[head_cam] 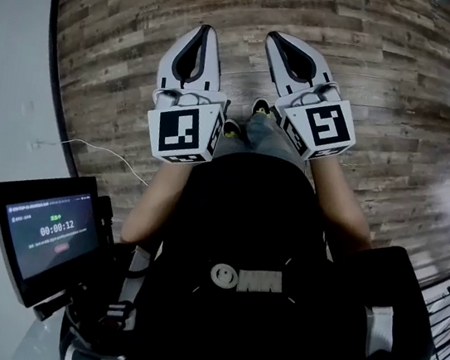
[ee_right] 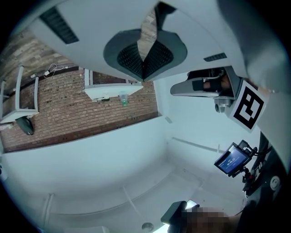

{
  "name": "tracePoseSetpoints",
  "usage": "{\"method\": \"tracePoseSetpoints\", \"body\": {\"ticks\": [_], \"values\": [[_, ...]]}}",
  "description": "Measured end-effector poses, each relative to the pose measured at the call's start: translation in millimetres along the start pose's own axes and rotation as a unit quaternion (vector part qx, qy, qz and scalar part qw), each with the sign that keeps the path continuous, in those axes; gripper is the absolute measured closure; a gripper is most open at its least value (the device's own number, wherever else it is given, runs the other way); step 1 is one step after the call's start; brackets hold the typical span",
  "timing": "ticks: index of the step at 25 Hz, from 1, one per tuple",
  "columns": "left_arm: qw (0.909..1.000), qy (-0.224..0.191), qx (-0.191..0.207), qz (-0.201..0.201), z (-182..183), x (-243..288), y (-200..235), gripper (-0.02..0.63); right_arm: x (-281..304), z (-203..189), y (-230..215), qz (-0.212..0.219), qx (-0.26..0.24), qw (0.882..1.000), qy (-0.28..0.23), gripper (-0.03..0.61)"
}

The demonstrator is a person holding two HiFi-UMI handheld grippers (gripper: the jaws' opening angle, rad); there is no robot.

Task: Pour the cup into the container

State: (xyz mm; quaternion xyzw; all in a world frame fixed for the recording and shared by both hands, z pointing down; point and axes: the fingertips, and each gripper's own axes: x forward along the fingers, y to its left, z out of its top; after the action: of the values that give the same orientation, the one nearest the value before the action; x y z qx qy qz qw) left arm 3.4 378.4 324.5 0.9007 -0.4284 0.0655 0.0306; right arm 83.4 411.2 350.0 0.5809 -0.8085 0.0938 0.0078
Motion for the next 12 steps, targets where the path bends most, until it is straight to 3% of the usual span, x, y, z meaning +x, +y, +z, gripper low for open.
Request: {"method": "tracePoseSetpoints", "body": {"ticks": [5,12], "values": [[0.9999,0.008,0.009,0.002,1.2,26.4,-2.9,0.615,10.8,4.3,-31.3,-0.005,0.008,1.000,-0.005,0.581],[0.9999,0.013,0.004,0.003,-1.5,56.4,20.8,0.615,46.9,0.8,-42.4,-0.010,0.017,1.000,0.002,0.581]]}}
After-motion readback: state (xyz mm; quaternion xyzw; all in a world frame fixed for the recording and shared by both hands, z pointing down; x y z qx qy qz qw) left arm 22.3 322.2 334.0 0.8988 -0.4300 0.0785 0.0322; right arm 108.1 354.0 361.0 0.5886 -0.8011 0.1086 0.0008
